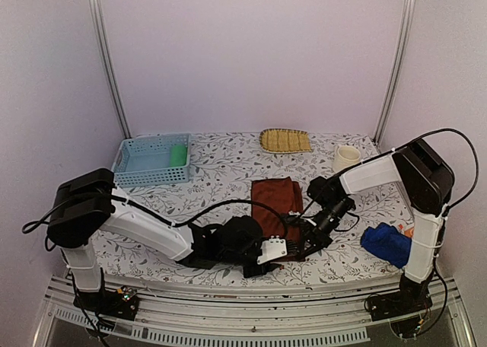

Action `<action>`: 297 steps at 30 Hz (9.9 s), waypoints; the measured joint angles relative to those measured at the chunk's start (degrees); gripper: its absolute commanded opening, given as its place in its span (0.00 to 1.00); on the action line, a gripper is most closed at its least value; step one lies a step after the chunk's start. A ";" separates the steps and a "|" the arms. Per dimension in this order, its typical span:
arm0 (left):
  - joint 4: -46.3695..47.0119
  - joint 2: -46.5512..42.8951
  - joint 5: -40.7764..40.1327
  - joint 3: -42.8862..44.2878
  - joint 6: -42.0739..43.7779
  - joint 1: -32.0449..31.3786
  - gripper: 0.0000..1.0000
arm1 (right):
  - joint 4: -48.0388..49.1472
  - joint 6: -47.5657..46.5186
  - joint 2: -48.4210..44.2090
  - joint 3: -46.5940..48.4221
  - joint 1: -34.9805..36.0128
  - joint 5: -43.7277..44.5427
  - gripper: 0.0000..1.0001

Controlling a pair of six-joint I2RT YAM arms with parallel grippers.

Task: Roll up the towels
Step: Roll the towel at the center of the board.

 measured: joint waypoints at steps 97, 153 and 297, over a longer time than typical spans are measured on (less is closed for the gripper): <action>-38.03 24.44 57.31 32.35 -32.48 19.91 0.00 | 6.78 3.41 -27.12 -10.23 0.79 15.67 0.37; -3.98 -22.40 6.82 -12.09 -18.95 6.21 0.39 | -6.67 -0.35 4.07 6.84 2.16 1.90 0.03; -27.06 13.35 32.46 24.00 -18.14 8.41 0.00 | -3.13 4.09 -30.64 1.86 -4.57 6.71 0.37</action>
